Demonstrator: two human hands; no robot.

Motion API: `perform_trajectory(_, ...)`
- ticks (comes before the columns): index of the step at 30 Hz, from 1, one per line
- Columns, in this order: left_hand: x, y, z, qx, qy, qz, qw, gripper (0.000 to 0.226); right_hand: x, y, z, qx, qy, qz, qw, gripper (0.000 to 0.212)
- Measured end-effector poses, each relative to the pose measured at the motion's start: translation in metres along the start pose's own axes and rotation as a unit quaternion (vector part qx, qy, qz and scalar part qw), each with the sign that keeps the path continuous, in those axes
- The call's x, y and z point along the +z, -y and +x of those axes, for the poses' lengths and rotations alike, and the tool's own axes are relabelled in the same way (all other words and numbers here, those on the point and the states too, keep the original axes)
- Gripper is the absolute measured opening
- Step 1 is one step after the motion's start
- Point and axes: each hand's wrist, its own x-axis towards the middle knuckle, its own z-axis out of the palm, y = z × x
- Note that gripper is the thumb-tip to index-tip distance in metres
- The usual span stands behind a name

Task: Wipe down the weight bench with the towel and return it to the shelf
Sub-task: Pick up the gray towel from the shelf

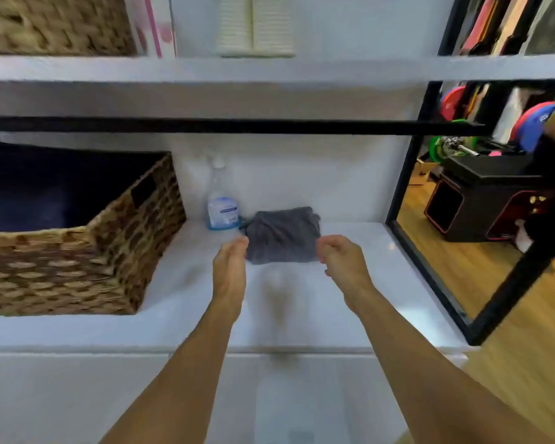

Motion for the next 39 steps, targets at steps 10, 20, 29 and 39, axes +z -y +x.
perform_trajectory(10,0.052,0.062,0.166,0.035,0.013,0.164,0.986,0.085,0.060,-0.071,0.153,0.008,0.006,-0.059,0.998,0.065)
perform_trajectory(20,0.021,0.039,0.098,-0.039,0.115,0.141,0.982,0.046,0.042,-0.054,0.089,0.084,0.019,-0.009,0.996,0.037)
perform_trajectory(29,-0.012,-0.094,-0.114,0.008,0.043,0.099,0.994,0.033,-0.052,0.068,-0.097,0.072,-0.059,-0.008,0.996,0.023)
perform_trajectory(39,0.041,-0.247,-0.383,0.164,-0.019,0.079,0.983,0.036,-0.275,0.195,-0.285,-0.053,-0.105,0.062,0.991,0.033)
